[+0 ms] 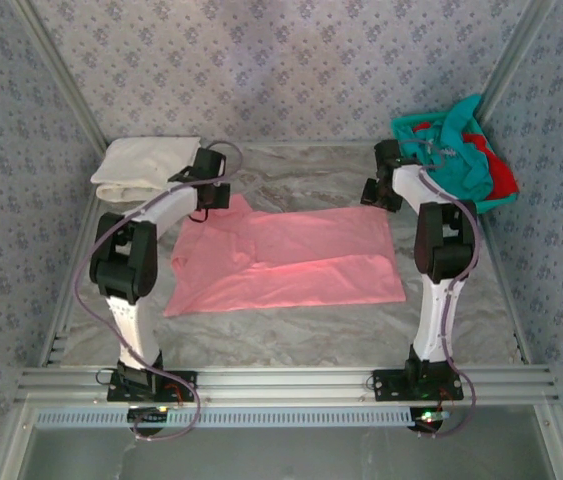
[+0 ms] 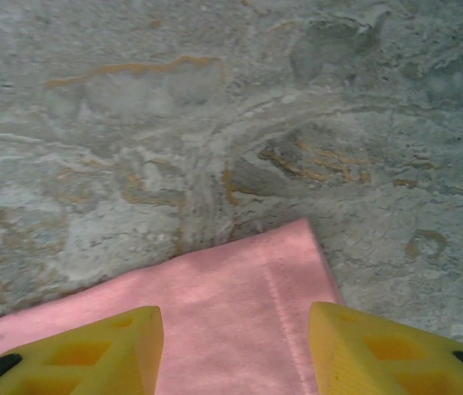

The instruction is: Fold and stack the t-shirts

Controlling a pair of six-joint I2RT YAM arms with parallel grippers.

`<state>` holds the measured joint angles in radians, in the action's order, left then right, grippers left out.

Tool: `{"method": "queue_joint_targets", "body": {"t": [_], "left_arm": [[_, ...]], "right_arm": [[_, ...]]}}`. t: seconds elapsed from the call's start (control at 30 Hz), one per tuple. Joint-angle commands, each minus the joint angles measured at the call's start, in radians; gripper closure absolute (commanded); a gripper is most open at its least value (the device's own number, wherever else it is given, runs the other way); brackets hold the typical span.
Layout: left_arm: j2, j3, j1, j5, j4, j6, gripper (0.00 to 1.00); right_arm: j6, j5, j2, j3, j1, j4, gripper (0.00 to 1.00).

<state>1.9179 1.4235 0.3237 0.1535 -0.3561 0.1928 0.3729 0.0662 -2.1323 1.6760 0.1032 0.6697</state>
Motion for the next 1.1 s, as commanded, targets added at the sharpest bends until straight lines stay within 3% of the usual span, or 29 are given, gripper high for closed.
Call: {"method": "queue_joint_targets", "body": {"t": [0.0, 0.47, 0.63, 0.77, 0.97, 1.07], "left_arm": [[-0.122, -0.046, 0.012, -0.006, 0.097, -0.021, 1.0], [-0.382, -0.344, 0.049, -0.007, 0.136, -0.01, 1.0], [-0.446, -0.421, 0.049, 0.015, 0.128, 0.001, 1.0], [-0.481, -0.448, 0.046, 0.064, 0.115, -0.003, 1.0], [-0.484, -0.449, 0.016, 0.103, 0.117, 0.002, 1.0], [-0.479, -0.441, -0.006, 0.117, 0.123, -0.003, 1.0]], "right_arm": [[0.024, 0.074, -0.053, 0.068, 0.004, 0.073, 0.47], [0.057, 0.135, -0.187, 0.204, 0.013, 0.147, 0.49], [0.054, 0.133, -0.181, 0.183, 0.016, 0.122, 0.63], [0.055, 0.143, -0.156, 0.165, 0.018, 0.105, 0.79], [0.043, 0.191, -0.08, 0.128, 0.029, 0.091, 0.96], [0.04, 0.194, -0.029, 0.09, 0.025, 0.068, 1.0]]}}
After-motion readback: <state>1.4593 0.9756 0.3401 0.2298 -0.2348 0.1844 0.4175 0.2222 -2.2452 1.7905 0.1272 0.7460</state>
